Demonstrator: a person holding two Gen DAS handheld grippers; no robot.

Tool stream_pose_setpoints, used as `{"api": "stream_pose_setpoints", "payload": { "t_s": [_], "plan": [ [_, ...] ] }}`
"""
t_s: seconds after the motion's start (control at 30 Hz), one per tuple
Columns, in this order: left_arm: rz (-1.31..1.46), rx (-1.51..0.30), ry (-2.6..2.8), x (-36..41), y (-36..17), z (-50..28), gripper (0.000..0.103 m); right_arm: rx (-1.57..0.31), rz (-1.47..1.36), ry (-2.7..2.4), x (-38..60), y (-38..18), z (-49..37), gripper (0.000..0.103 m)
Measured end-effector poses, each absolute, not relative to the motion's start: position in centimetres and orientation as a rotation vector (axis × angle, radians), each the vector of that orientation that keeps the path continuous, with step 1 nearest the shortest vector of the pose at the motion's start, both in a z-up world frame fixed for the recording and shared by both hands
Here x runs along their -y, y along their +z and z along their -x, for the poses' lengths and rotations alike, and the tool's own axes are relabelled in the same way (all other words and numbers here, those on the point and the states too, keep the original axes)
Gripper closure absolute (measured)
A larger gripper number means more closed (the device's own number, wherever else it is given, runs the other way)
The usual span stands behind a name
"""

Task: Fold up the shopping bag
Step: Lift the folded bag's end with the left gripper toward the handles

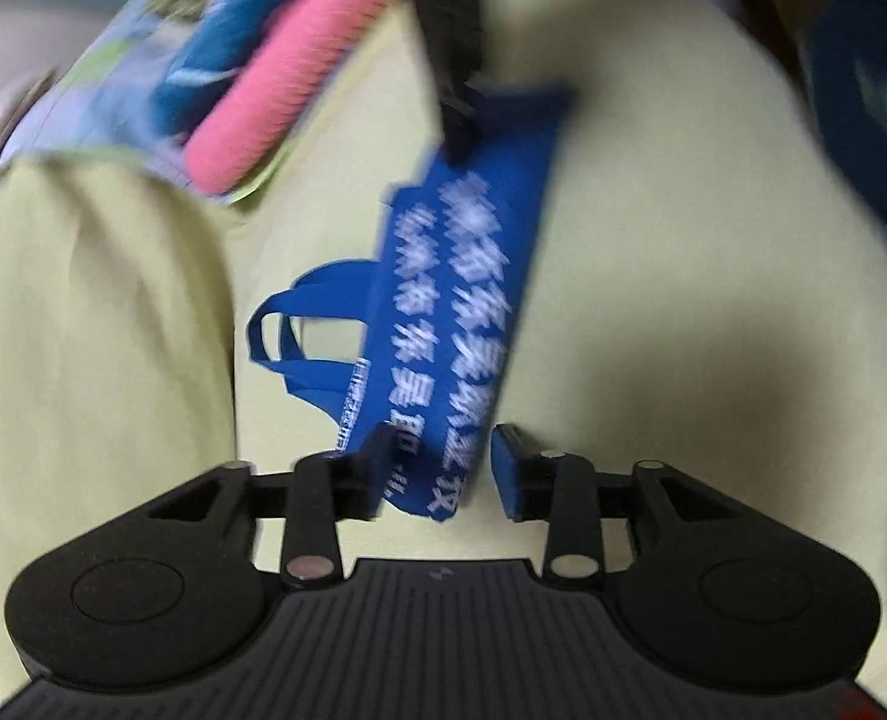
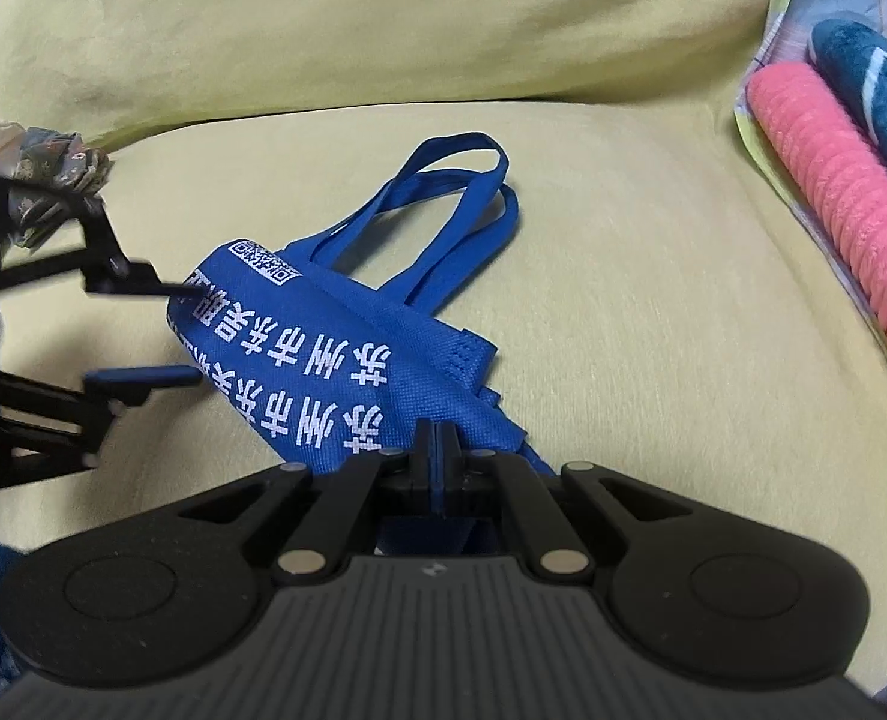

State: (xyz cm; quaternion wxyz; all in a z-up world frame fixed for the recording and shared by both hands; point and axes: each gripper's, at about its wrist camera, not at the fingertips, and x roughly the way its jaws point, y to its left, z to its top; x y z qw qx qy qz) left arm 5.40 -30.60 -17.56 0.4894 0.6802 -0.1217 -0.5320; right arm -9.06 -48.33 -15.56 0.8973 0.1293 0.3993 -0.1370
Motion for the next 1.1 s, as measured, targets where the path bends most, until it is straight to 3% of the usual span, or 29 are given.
{"api": "stream_pose_setpoints", "payload": {
  "t_s": [0.17,0.37,0.4,0.5,0.57,0.63,0.67,0.87,1.0,1.1],
  "plan": [
    [-1.718,0.383,-1.305,32.2,-18.7,-6.3,0.057,-0.822,-0.261,-0.262,48.5,-15.6,9.2,0.102],
    [-1.641,0.109,-1.471,34.9,-15.9,-9.7,0.058,-0.774,-0.135,-0.227,47.9,-15.1,9.5,0.102],
    [-1.632,0.079,-1.486,35.2,-15.7,-10.0,0.058,-0.753,-0.074,-0.225,47.4,-14.9,9.8,0.099],
    [-1.622,0.031,-1.51,35.7,-15.4,-10.5,0.058,-0.669,0.148,-0.242,45.7,-14.6,11.3,0.072],
    [-1.615,0.022,-1.513,35.7,-15.4,-10.7,0.058,-0.622,0.262,-0.185,44.7,-14.6,12.8,0.067],
    [-1.605,0.013,-1.515,35.7,-15.4,-10.7,0.058,-0.598,0.373,-0.113,43.8,-14.9,14.0,0.044],
    [-1.602,0.008,-1.517,35.8,-15.4,-10.8,0.058,-0.596,0.445,-0.081,43.2,-15.5,14.3,0.041],
    [-1.605,-0.013,-1.536,35.8,-15.1,-10.9,0.058,-0.568,0.849,-0.046,41.1,-19.6,13.7,0.045],
    [-1.596,-0.047,-1.559,36.3,-14.8,-11.3,0.058,-0.523,0.956,-0.021,41.4,-21.1,12.6,0.062],
    [-1.579,-0.071,-1.569,36.6,-14.7,-11.6,0.057,-0.491,0.973,0.007,41.8,-21.7,12.3,0.067]
  ]
}}
